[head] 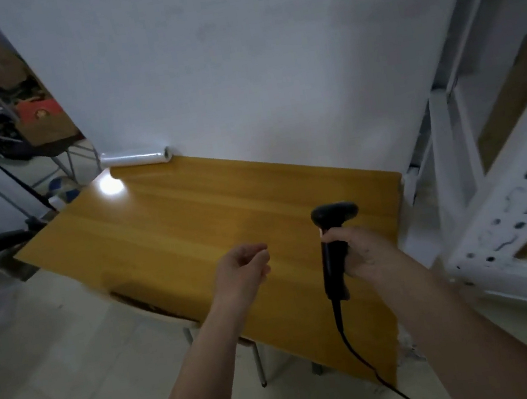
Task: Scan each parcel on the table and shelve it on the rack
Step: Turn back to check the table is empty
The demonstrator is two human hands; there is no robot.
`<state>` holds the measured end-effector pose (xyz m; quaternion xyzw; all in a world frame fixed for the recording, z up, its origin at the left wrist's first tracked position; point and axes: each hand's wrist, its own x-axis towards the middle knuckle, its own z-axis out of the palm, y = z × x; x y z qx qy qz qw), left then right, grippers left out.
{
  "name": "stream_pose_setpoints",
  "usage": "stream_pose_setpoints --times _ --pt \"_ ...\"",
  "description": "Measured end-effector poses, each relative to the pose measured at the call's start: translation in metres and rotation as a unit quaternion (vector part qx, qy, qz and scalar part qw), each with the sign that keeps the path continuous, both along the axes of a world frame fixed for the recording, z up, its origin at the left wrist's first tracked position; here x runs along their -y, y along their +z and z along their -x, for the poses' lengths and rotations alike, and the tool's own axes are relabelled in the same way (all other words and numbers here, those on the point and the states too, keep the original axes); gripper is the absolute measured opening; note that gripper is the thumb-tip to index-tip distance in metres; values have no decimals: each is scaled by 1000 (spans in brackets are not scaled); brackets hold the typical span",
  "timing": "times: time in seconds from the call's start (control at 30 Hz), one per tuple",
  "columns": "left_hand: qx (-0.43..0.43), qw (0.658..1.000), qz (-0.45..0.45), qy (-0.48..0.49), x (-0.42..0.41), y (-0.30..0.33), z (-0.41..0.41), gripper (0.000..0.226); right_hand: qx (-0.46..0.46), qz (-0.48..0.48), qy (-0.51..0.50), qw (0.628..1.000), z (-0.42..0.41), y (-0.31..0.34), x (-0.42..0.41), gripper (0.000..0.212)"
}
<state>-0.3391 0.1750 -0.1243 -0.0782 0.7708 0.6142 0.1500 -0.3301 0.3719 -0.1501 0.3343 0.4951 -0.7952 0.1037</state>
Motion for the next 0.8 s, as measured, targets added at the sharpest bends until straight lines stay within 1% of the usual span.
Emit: stream_pose_setpoints --times 0.13,0.2,0.3,0.43,0.57,0.63,0.73,0.77,0.8 --pt "37 999 1 -14 -4 -16 27 11 33 -9 1 999 24 -22 -1 17" --pt "51 998 4 -28 -8 -24 41 12 40 -12 -2 999 31 -32 -3 23" --pt "62 996 18 -66 -19 -33 63 10 66 -40 -38 996 40 -51 -5 30" --pt "75 989 45 -122 -39 -45 93 5 123 -82 -93 985 53 -76 -4 38" --pt "87 981 64 -162 -60 -60 122 12 151 -117 -166 967 71 -95 -2 36" --pt "94 976 72 -184 -68 -67 132 12 163 -134 -191 959 79 -106 -1 33" --pt "104 969 74 -212 -72 -77 141 11 201 -164 -194 946 90 -116 0 16" --pt "106 966 74 -222 -72 -80 144 12 213 -170 -193 943 94 -121 1 19" --pt "109 964 76 -231 -71 -84 147 13 222 -171 -187 941 96 -125 1 31"
